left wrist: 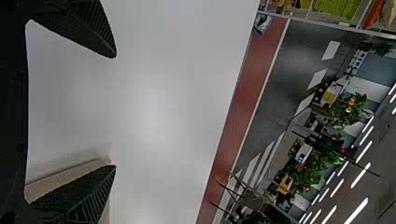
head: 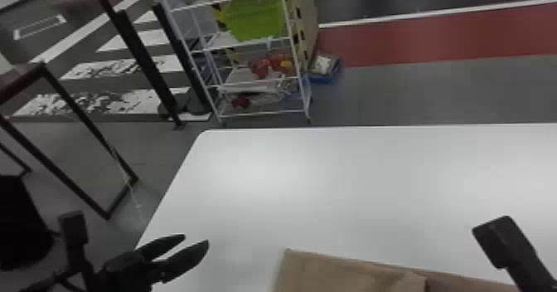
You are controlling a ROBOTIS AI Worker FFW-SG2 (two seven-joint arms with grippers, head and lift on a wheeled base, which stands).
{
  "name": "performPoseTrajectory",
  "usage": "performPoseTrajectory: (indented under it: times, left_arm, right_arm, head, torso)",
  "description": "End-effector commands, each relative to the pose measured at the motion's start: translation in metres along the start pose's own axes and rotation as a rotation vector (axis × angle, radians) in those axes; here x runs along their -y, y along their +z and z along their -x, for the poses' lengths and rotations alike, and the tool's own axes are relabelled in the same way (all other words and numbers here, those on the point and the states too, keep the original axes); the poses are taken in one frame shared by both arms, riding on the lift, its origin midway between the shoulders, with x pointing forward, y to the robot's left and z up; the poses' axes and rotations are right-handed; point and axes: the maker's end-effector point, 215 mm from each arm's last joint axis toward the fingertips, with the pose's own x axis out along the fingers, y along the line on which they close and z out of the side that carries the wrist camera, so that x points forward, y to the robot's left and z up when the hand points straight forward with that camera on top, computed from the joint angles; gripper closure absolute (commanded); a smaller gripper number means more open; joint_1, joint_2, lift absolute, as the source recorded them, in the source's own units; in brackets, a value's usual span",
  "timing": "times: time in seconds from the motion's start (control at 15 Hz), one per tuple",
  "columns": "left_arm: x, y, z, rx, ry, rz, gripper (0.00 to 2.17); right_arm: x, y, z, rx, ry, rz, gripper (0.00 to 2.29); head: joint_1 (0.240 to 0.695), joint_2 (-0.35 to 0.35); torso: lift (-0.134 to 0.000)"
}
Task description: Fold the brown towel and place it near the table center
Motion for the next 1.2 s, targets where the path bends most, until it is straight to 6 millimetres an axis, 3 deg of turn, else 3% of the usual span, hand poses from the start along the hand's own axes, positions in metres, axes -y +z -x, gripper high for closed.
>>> performPoseTrajectory:
  times: [0.0,0.53,0.8,0.87,1.0,1.13]
  left_arm:
    - [0.001,-0.001,0.000,0.002,-0.001,0.006,0.03]
    - [0.000,-0.002,0.000,0.002,0.001,0.008,0.03]
    - [0.002,-0.001,-0.001,0.002,-0.004,0.005,0.03]
    - [0.002,-0.001,-0.001,0.002,-0.004,0.005,0.03]
    - [0.002,-0.002,-0.001,0.000,-0.003,0.007,0.03]
    - [0.002,-0.001,-0.002,0.001,-0.005,0.005,0.03]
  right_arm:
    - [-0.003,0.003,0.000,0.004,0.007,0.000,0.13]
    - [-0.005,0.011,-0.001,0.012,0.006,0.012,0.28]
    - [-0.003,0.013,0.003,0.022,0.003,0.011,0.51]
    - [-0.005,0.015,0.004,0.028,0.004,0.015,0.68]
    - [-0.004,0.014,0.004,0.026,0.003,0.012,0.80]
    - [-0.003,0.015,0.007,0.034,0.001,0.010,1.30]
  head:
    - [0.695,0.350]
    - [0.695,0.350]
    - [0.695,0.350]
    - [0.695,0.350]
    - [0.695,0.350]
    - [0.695,0.350]
  torso:
    - [-0.122]
    - [-0.122]
    - [-0.122]
    - [-0.122]
    - [-0.122]
    - [-0.122]
